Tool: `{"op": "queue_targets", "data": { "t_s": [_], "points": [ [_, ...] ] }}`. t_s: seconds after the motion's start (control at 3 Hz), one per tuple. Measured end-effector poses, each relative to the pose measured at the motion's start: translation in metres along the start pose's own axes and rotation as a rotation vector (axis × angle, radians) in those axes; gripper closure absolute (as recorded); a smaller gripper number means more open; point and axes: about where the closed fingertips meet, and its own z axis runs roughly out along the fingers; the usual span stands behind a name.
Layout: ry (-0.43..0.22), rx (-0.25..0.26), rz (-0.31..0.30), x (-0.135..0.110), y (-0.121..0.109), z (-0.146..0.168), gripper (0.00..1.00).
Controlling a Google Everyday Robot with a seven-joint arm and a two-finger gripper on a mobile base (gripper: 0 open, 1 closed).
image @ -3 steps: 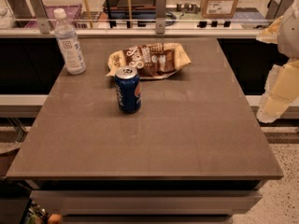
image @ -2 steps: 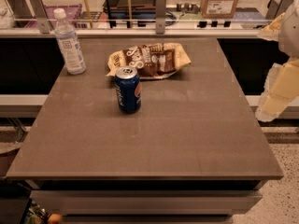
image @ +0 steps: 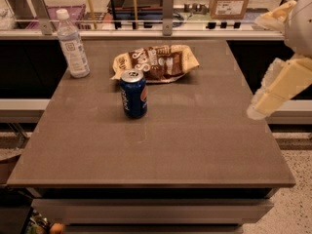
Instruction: Knock pepsi can over
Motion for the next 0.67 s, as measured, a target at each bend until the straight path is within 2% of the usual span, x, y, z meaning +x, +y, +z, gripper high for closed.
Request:
{"op": "queue_targets", "data": {
  "t_s": [0.33, 0.67],
  "points": [
    [-0.21, -0.045, -0.063, -0.035, -0.005, 0.017, 0.0],
    [-0.41, -0.108, -0.088, -0.066, -0.008, 0.04, 0.0]
  ]
}}
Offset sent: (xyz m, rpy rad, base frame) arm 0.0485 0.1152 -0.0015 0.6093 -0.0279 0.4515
